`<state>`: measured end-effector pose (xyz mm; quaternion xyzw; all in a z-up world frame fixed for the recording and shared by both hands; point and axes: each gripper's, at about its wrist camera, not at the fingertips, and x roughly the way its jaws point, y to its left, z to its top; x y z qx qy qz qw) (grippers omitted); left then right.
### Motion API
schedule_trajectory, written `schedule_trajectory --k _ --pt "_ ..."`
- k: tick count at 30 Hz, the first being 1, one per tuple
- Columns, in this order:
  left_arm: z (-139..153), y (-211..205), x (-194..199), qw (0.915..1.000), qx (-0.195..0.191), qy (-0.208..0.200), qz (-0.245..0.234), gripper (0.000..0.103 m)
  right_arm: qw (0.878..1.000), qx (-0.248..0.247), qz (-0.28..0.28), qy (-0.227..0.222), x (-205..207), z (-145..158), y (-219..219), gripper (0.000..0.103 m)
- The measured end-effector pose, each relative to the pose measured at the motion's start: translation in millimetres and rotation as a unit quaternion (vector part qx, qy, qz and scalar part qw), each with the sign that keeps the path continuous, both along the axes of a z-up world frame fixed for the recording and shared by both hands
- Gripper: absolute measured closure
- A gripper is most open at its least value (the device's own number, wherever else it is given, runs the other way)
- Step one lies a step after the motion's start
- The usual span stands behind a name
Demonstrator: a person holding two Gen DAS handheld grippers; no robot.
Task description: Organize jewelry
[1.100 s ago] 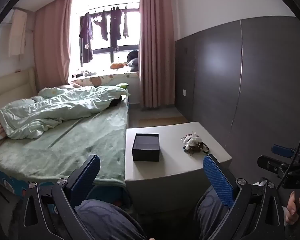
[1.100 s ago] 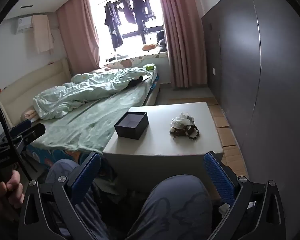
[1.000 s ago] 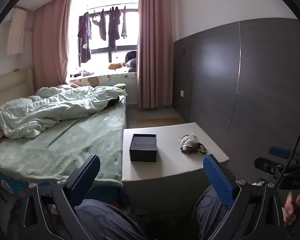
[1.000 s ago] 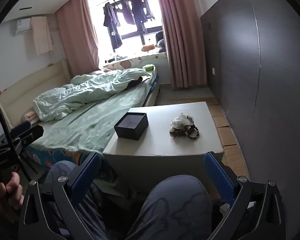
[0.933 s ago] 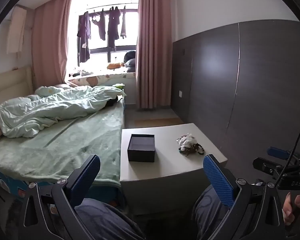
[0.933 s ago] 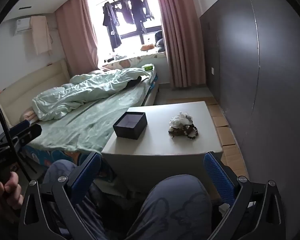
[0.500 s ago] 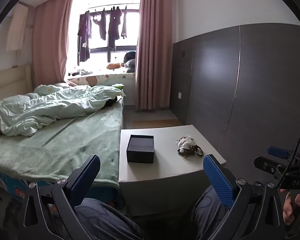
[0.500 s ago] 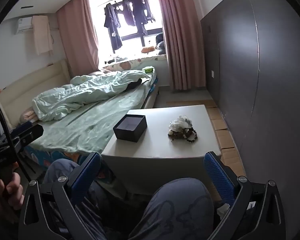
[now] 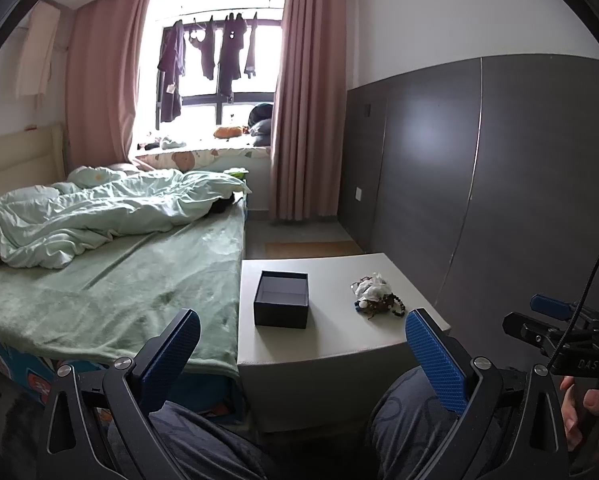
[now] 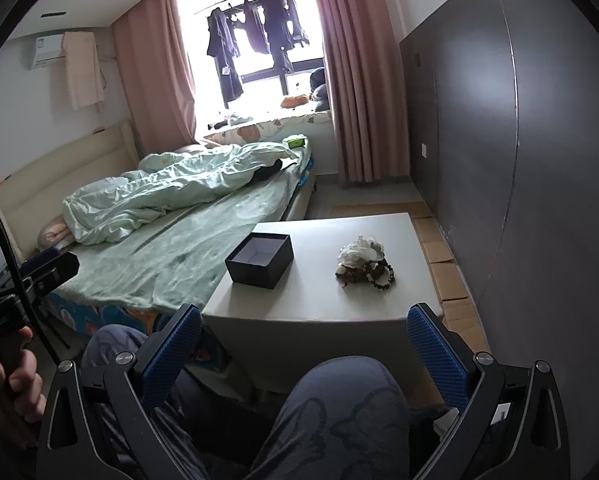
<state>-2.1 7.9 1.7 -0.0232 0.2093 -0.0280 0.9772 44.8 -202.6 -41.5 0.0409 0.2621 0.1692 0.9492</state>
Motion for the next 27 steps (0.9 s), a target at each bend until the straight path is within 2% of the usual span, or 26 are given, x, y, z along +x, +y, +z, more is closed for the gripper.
schedule_trajectory --k 27 --pt "5.2 -3.5 13.1 0.9999 -0.001 -0.006 -0.011 0.0 1.0 0.011 0.004 -0.002 9.3 -0.2 -3.2 0.0"
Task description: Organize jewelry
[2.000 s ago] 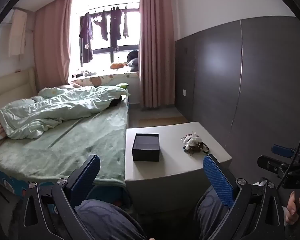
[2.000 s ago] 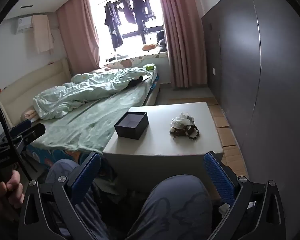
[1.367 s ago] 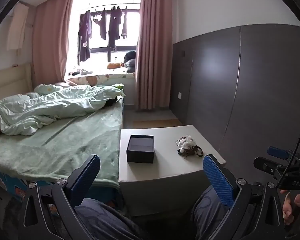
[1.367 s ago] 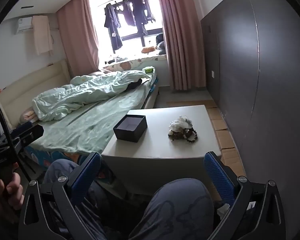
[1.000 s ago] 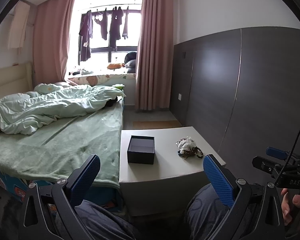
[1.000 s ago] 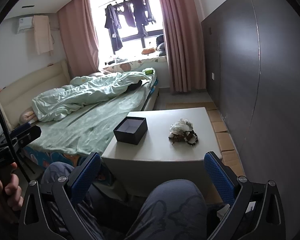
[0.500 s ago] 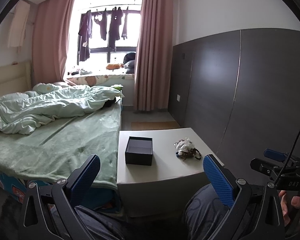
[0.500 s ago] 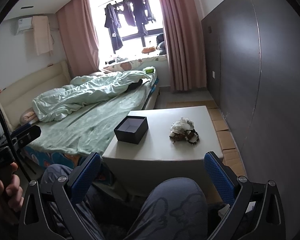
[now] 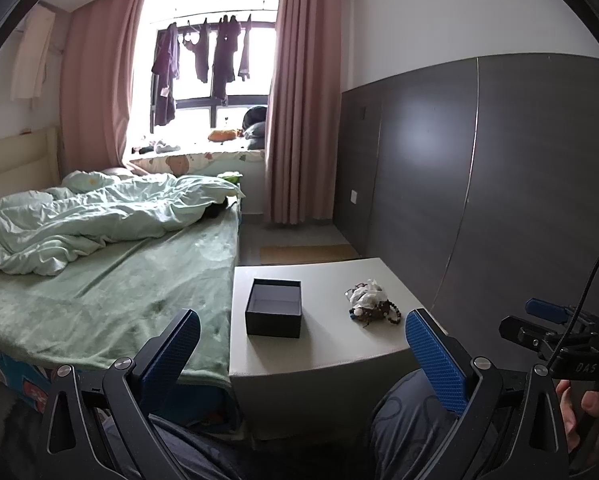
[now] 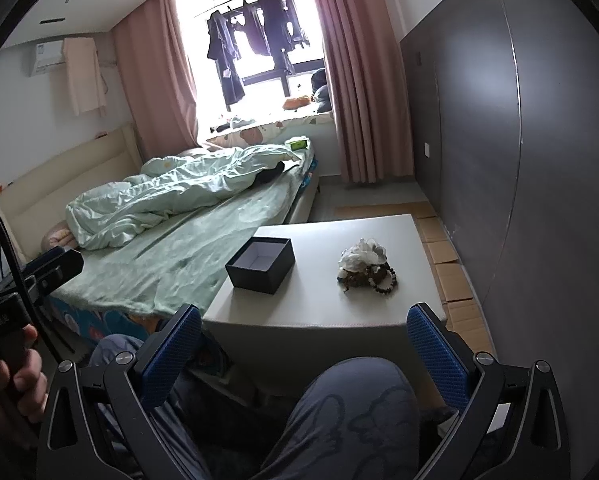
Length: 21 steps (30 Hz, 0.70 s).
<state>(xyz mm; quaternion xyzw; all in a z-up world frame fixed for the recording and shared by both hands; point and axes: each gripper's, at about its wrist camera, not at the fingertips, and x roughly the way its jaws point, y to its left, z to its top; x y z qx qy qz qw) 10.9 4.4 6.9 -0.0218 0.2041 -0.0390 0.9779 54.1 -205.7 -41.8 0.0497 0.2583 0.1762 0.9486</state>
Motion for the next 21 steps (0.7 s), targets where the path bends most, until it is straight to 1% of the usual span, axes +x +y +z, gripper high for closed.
schedule_trajectory --k 15,21 --pt "-1.5 7.2 3.8 0.9998 -0.017 0.006 -0.003 0.0 1.0 0.004 -0.006 0.004 12.7 -1.3 -3.3 0.0" --pt "-8.2 8.4 16.7 0.9996 -0.019 0.018 -0.008 0.0 1.0 0.011 -0.015 0.006 18.3 -4.3 -4.8 0.0"
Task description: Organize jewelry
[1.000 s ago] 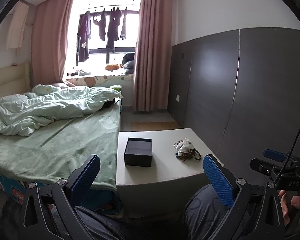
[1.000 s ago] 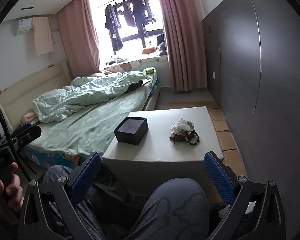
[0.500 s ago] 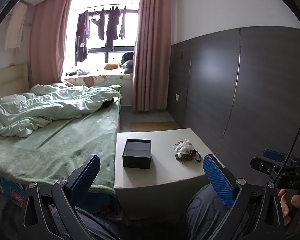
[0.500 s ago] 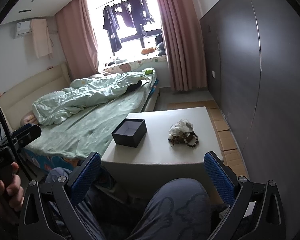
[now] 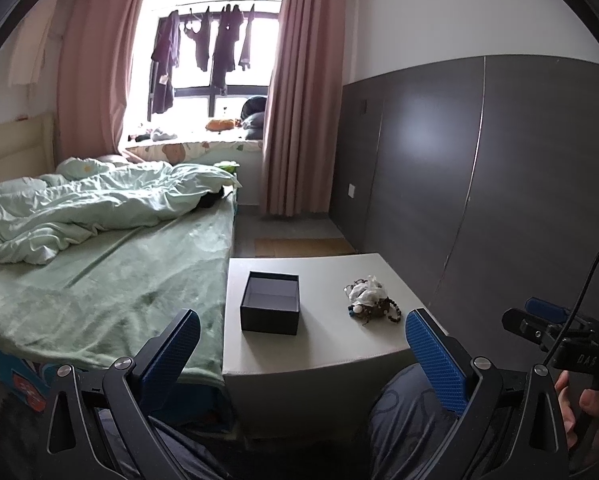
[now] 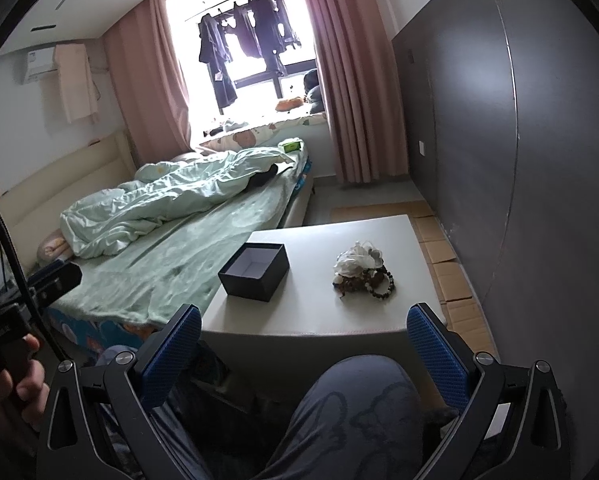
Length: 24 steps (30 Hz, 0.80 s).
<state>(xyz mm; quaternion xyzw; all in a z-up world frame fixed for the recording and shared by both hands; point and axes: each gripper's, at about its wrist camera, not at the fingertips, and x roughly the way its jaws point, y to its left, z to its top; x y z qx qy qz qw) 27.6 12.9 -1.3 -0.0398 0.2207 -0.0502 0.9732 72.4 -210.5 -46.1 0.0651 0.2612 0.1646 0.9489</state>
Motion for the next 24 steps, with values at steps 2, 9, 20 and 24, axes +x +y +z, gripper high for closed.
schedule_trajectory --k 2,9,20,24 --pt "-3.1 -1.2 5.8 1.0 0.0 0.005 -0.002 0.0 1.0 0.001 -0.001 0.002 3.6 -1.9 -0.8 0.0" --pt "-15.9 -3.4 34.7 0.9996 -0.007 0.023 -0.016 0.0 1.0 0.007 -0.003 0.017 24.8 -13.7 -4.9 0.0" --pt "-39.2 -24.4 100.6 0.9965 -0.007 0.061 -0.057 0.006 0.998 0.029 -0.031 0.052 72.6 -41.8 -36.0 0.007" --pt "-48.2 -32.2 130.0 0.9941 -0.007 0.083 -0.071 0.011 0.996 0.045 -0.036 0.074 95.5 -54.3 -47.2 0.015"
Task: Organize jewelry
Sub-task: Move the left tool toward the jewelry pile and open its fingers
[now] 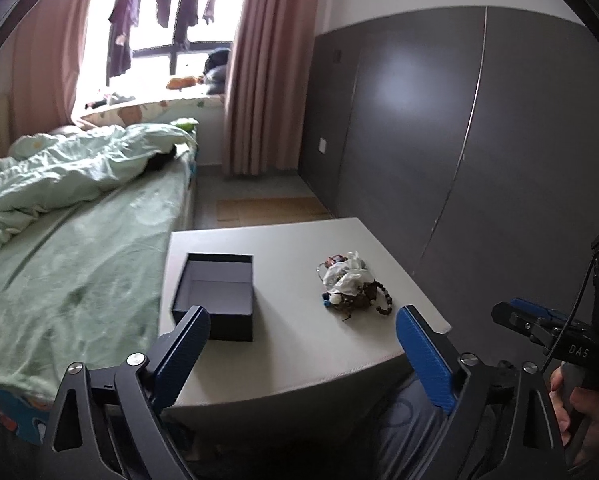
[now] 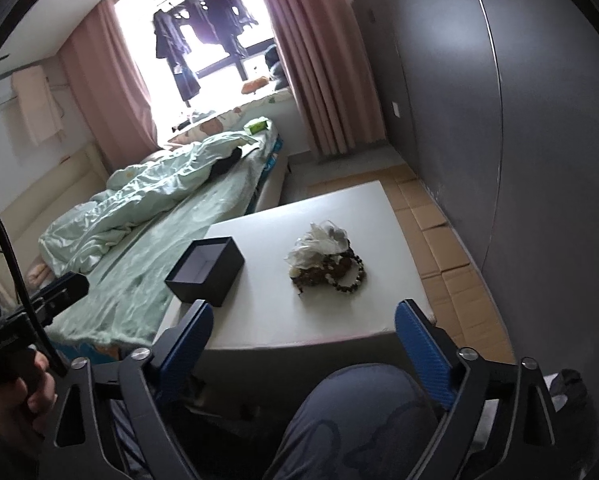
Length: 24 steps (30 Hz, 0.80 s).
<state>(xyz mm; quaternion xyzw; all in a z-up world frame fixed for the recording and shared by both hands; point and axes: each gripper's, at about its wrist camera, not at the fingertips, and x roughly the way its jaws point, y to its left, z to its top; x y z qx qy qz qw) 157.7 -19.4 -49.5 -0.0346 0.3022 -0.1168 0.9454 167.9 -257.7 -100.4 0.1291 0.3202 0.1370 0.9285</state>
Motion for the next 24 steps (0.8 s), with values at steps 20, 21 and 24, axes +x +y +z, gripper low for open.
schedule_trajectory --k 20,21,24 --pt "-58.5 -59.3 124.1 0.9887 0.01 0.114 -0.096 0.03 0.992 0.053 -0.008 0.115 108.4 -73.0 -28.6 0.053" --pt "-62.8 -61.8 130.0 0.9877 0.01 0.121 -0.098 0.031 0.991 0.051 -0.007 0.12 113.4 -75.3 -28.9 0.054" --pt "-74.9 -67.9 147.2 0.9849 0.007 0.14 -0.101 0.032 0.99 0.04 -0.002 0.132 127.8 -81.2 -28.4 0.059"
